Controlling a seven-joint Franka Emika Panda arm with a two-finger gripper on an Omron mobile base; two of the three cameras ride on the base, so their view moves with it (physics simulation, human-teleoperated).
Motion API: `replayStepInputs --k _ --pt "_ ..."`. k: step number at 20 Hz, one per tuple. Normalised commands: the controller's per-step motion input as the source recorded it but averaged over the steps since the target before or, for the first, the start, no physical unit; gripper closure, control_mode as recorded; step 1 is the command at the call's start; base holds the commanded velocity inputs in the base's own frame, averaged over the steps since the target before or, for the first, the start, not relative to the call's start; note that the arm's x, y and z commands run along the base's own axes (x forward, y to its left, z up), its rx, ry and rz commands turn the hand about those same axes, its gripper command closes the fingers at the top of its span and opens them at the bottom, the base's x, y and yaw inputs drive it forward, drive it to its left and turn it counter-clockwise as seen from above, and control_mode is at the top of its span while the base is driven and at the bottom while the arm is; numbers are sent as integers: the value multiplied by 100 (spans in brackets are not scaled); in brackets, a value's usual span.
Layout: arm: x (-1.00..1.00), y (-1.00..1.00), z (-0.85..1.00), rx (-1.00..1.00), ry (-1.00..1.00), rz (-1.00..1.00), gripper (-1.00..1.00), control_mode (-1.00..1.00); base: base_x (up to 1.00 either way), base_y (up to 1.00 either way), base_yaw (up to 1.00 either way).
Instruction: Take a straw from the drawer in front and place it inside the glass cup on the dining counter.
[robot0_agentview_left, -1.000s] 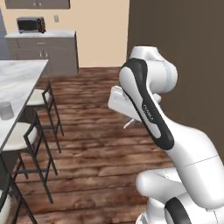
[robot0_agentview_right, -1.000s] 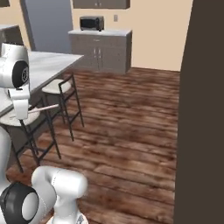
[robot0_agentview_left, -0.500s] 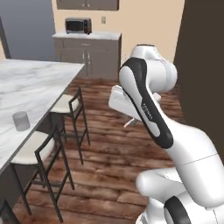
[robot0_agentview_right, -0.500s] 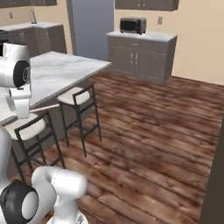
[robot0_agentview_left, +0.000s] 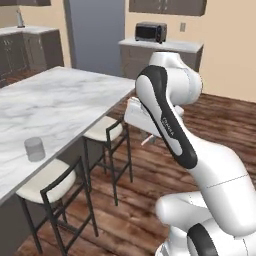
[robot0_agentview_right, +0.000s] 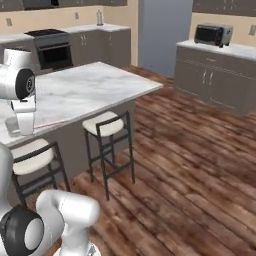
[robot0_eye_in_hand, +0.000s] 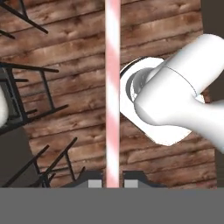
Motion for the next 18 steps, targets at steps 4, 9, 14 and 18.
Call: replayStepInputs --k 4,9,14,18 --pt "0 0 0 0 0 0 100 100 100 -42 55" --pt "0 0 0 0 0 0 100 100 100 -31 59" --pt "0 0 0 0 0 0 100 100 100 -10 60" --pt "0 0 0 0 0 0 100 100 97 0 51"
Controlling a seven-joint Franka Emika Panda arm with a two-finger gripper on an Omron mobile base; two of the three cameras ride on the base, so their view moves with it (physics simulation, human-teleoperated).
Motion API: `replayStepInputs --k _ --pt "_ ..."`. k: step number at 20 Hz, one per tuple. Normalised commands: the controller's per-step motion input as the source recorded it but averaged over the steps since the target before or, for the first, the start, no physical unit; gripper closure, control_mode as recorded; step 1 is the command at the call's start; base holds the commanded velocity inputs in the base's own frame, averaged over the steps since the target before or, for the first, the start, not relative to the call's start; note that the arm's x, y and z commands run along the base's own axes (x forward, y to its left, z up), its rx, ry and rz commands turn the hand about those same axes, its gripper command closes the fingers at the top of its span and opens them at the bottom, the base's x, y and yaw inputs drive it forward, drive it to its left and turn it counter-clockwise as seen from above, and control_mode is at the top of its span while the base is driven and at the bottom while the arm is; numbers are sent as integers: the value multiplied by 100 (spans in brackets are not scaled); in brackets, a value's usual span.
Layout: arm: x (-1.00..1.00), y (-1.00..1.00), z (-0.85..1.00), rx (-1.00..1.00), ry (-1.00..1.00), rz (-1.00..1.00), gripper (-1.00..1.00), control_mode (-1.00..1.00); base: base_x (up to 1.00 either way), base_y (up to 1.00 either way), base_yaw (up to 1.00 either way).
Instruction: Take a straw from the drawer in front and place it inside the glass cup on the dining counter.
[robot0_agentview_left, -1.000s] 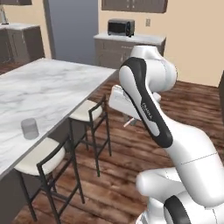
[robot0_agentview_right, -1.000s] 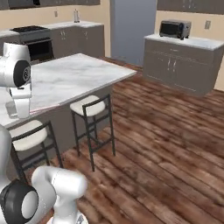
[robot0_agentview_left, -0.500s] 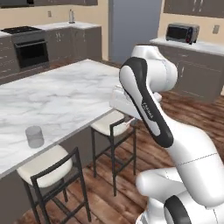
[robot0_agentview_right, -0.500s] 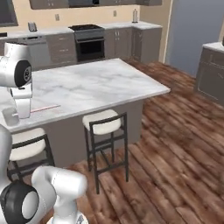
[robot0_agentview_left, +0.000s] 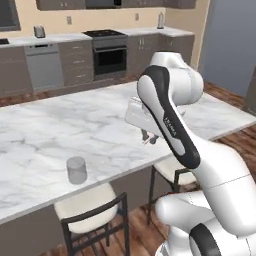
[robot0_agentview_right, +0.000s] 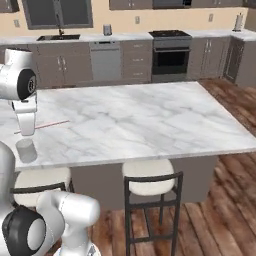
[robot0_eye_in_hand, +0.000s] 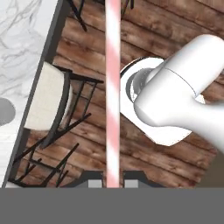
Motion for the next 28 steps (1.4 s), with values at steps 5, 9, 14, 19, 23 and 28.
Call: replayStepInputs --k 5,9,14,19,23,28 --pt "0 0 0 0 0 0 100 100 96 0 50" --pt "0 0 0 0 0 0 100 100 87 0 55" --pt "0 0 0 0 0 0 100 100 85 -3 60" --pt "35 -3 0 4 4 14 100 -100 60 -1 28" --pt "74 -1 13 26 21 23 100 -100 0 0 0" --pt "69 1 43 44 47 18 100 -100 0 0 0"
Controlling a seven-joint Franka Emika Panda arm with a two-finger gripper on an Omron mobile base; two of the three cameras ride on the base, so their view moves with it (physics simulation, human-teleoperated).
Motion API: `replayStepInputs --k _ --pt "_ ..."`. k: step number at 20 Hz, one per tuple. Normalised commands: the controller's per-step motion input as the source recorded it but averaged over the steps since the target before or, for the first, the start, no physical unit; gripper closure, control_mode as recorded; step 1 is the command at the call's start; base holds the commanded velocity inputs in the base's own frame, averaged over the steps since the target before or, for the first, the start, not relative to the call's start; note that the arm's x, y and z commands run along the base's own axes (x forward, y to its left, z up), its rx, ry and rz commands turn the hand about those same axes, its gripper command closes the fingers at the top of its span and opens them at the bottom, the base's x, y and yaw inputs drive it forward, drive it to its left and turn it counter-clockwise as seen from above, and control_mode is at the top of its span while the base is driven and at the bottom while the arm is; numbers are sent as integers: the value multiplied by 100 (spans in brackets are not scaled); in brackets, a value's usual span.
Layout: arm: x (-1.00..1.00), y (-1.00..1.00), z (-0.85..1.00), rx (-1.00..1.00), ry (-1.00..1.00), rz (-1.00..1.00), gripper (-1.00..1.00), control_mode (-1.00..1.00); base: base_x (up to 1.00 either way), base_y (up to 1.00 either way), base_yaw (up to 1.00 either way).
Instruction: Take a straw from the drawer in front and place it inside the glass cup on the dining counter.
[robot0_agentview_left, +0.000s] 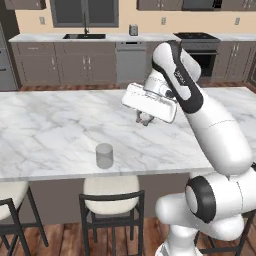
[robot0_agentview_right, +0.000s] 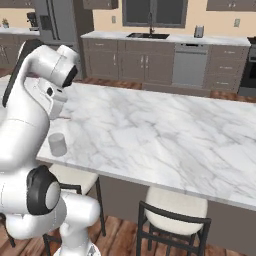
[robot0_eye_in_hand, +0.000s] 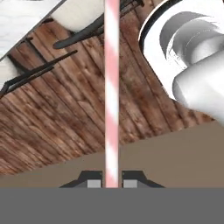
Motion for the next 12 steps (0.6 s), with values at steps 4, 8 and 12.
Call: replayStepInputs --k 4,8,12 --pt "36 22 32 45 48 14 100 -100 0 0 0" --pt "27 33 20 36 51 2 100 -100 0 0 0" --pt "49 37 1 17 40 0 100 -100 0 0 0"
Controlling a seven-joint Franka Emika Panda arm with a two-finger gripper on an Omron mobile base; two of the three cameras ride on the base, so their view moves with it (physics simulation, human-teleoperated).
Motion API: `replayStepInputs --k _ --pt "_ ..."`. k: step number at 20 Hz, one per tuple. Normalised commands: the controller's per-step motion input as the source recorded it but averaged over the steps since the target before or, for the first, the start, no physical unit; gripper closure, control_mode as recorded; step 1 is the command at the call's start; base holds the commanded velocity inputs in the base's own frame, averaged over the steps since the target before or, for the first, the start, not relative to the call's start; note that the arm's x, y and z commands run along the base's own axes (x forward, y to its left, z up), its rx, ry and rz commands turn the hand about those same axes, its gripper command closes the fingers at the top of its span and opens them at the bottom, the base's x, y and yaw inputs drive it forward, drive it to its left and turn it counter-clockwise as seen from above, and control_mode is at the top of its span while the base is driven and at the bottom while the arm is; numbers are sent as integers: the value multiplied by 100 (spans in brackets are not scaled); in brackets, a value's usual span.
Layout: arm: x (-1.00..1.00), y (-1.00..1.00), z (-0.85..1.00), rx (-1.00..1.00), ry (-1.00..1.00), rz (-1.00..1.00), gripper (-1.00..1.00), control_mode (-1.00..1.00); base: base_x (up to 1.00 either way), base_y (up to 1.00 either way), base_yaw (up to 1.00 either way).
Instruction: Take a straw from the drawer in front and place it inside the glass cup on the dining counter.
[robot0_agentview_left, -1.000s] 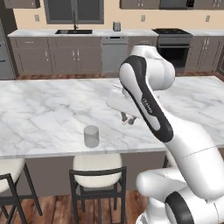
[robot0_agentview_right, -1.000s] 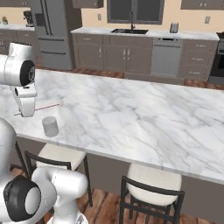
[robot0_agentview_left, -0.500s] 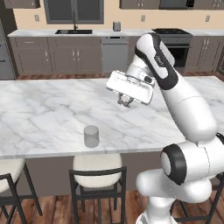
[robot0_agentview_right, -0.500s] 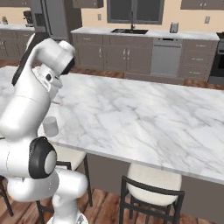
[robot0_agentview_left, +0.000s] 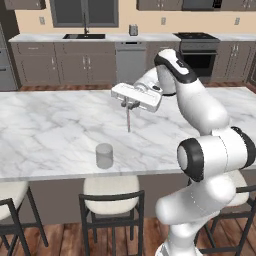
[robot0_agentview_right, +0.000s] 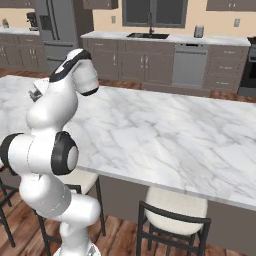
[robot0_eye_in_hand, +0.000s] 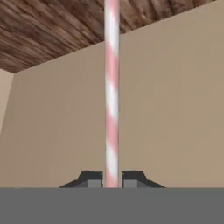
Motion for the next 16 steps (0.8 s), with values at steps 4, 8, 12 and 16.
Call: replayStepInputs --k 4,8,12,16 --pt "69 7 -6 11 17 0 100 -100 0 0 0" --pt "64 0 -28 9 2 0 100 -100 0 0 0" --pt "40 0 -39 6 0 0 100 -100 0 0 0" --pt "35 0 -45 5 0 0 100 -100 0 0 0"
